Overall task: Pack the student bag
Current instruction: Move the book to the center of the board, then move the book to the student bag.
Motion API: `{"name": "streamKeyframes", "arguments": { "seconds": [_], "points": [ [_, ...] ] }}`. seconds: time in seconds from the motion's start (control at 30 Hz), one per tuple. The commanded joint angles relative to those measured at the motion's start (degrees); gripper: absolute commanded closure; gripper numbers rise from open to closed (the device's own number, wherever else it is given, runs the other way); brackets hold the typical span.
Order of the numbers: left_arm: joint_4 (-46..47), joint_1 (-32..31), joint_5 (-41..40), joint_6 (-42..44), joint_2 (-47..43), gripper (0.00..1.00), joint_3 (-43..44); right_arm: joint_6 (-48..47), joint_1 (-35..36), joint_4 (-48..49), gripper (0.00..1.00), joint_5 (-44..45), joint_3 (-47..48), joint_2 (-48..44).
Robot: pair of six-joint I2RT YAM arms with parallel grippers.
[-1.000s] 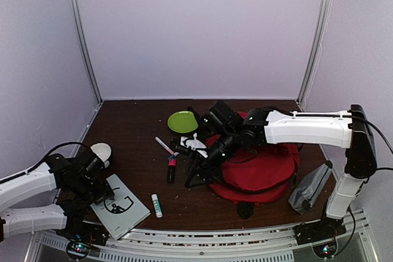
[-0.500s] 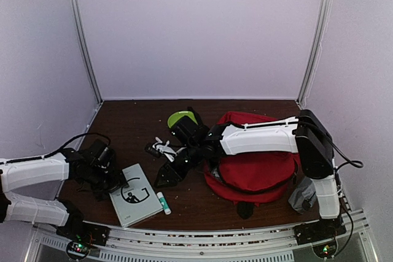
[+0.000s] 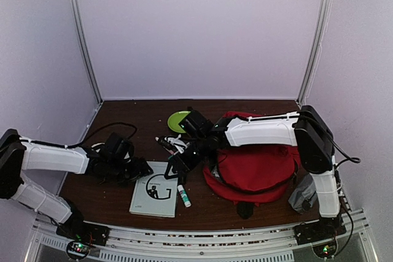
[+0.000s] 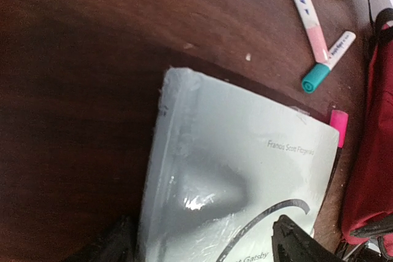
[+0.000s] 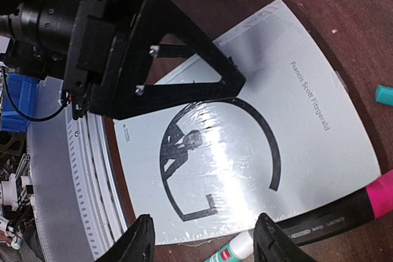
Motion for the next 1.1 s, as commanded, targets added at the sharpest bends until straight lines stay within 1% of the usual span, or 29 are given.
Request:
{"name": "streamKeyframes", "arguments": {
  "seconds": [0.0, 0.07, 0.2, 0.3, 0.4, 0.47, 0.7, 0.87, 0.97, 1.07],
  "points": [
    [2.06, -3.31, 5.24, -1.19, 4.74, 0.21, -0.32, -0.06, -0.73, -5.55, 0.44, 1.59, 0.89, -0.36],
    [1.33, -4.4, 4.94, -1.5, 5.12, 0.2, -0.04, 1.14, -0.7, -4.0, 0.43, 1.85, -2.33, -1.94],
    [-0.98, -4.73, 6.1, -0.86, 4.69, 0.18, -0.43, 2.55, -0.89, -5.17, 0.44, -2.26, -6.22, -3.38],
    [-2.76, -5.27, 6.77, -0.34, 2.69, 0.18, -1.74, 4.18, -0.88, -0.41, 0.49, -4.57, -12.47, -7.24],
    [-5.07, -5.46, 7.25, 0.79, 0.22, 0.18, -2.72, 4.19, -0.89, 0.26, 0.53, -6.03, -15.59, -8.9],
    [-6.2, -5.46, 7.57, 1.54, -1.29, 0.18, -3.25, 3.8, -0.86, 0.27, 0.54, -5.05, -16.58, -9.67],
    [-4.57, -5.59, 9.07, 1.97, -3.18, 0.18, -4.63, 7.07, -0.35, 1.23, 0.44, -3.74, -16.36, -8.46],
    [-3.11, -5.83, 9.35, 1.51, -3.62, 0.18, -5.37, 9.79, -0.02, 0.98, 0.4, -4.03, -14.96, -6.35],
    [-1.36, -5.81, 9.92, 1.29, -3.66, 0.18, -6.51, 11.81, 0.3, -1.02, 0.38, 0.91, -13.22, -5.46],
    [-0.04, -5.83, 11.15, 1.57, -2.84, 0.17, -6.85, 15.29, 0.27, -0.37, 0.37, 1.17, -12.79, -4.52]
  ]
}}
